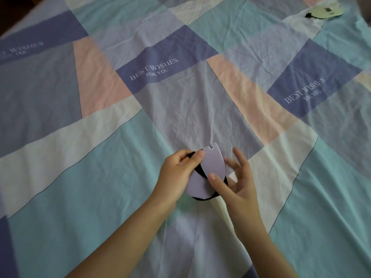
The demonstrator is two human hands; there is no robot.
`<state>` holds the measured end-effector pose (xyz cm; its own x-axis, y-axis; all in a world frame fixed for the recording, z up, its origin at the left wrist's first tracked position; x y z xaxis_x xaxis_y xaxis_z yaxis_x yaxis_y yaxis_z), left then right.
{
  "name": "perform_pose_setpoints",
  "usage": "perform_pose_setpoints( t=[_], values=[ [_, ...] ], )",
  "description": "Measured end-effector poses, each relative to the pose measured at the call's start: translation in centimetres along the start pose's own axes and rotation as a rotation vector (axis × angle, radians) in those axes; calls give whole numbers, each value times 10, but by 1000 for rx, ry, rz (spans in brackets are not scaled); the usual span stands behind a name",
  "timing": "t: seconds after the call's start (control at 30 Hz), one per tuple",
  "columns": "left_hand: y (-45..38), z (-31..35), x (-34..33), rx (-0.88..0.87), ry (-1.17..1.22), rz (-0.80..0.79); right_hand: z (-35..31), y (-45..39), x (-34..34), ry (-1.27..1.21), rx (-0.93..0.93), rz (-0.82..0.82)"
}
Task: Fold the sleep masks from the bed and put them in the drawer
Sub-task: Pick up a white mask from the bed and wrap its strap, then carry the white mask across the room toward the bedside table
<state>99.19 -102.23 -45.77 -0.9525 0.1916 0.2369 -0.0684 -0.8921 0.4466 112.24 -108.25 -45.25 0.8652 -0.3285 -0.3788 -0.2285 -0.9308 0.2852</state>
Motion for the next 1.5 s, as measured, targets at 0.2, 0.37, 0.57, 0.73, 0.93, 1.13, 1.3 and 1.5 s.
perform_pose_setpoints(
  t=[0.2,0.37,0.57,0.73,0.93,1.13,1.3,1.5],
  values=[
    [24,16,16,-19,-7,118,-26,20,-19,484,447,-287],
    [77,62,43,-105,5,137,-68,41,-49,411,359,-431],
    [178,150,147,-293,-300,326,-159,93,-129,371,408,-636],
    [289,203,259,-235,-951,619,-231,158,-221,360,517,-813],
    [458,225,378,-45,-1126,822,-306,267,-349,301,691,-1133],
    [618,222,485,69,-1123,1077,-320,378,-480,179,777,-1387],
    [719,200,564,176,-1161,1210,-291,468,-583,112,836,-1542],
    [791,162,664,228,-1152,1277,-249,548,-690,-14,799,-1623]
  ],
)
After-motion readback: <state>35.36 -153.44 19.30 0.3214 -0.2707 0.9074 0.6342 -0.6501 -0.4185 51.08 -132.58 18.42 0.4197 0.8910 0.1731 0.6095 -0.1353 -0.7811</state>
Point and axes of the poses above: each hand's wrist, its own y-axis away from the middle knuckle, its own x-axis out of the back of the hand, z = x × y, the point moved 3 cm from there along -y, towards the middle knuckle, and after that the axes turned 15 degrees about -y, right-handed, at the moved point
